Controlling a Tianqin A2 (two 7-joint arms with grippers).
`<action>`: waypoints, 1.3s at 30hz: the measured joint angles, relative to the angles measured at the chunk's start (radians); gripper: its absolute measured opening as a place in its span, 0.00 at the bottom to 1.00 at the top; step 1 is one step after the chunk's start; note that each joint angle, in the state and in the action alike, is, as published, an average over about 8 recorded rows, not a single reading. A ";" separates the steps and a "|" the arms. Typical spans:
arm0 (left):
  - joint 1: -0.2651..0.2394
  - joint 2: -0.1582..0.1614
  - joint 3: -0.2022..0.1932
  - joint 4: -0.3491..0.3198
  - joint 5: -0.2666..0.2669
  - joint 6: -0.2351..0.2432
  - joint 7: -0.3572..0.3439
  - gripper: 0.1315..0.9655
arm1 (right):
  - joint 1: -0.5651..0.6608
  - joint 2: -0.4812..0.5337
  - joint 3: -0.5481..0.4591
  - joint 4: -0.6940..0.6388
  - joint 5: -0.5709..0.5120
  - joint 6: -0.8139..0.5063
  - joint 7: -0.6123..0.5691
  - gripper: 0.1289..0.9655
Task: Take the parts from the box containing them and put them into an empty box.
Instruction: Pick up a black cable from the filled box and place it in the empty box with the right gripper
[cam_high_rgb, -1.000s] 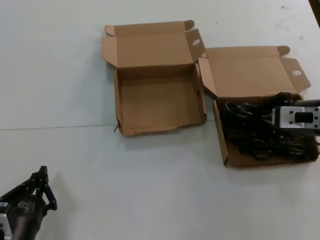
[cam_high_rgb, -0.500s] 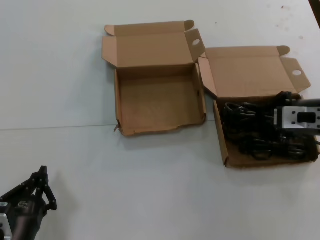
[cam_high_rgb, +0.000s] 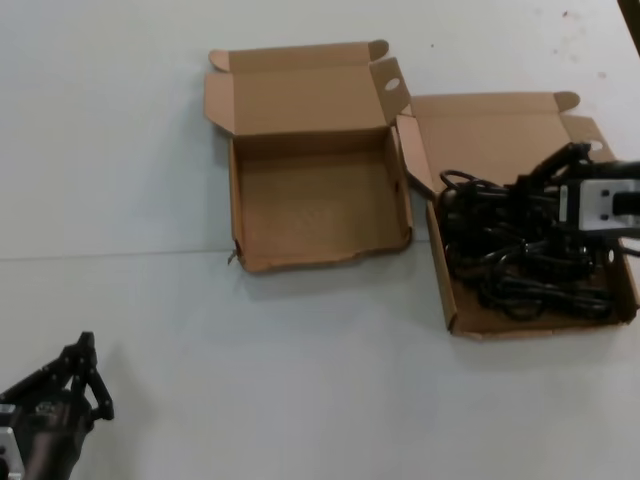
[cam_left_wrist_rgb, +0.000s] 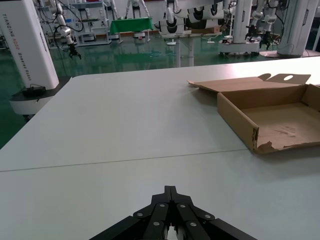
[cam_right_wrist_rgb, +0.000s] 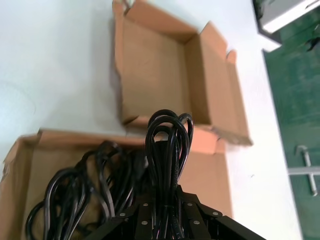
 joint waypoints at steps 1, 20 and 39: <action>0.000 0.000 0.000 0.000 0.000 0.000 0.000 0.03 | 0.001 -0.007 0.007 0.017 0.000 -0.013 0.000 0.10; 0.000 0.000 0.000 0.000 0.000 0.000 0.000 0.03 | 0.090 -0.153 -0.111 -0.073 0.102 0.127 0.000 0.10; 0.000 0.000 0.000 0.000 0.000 0.000 0.000 0.03 | 0.330 -0.244 -0.285 -0.716 0.381 0.489 0.000 0.12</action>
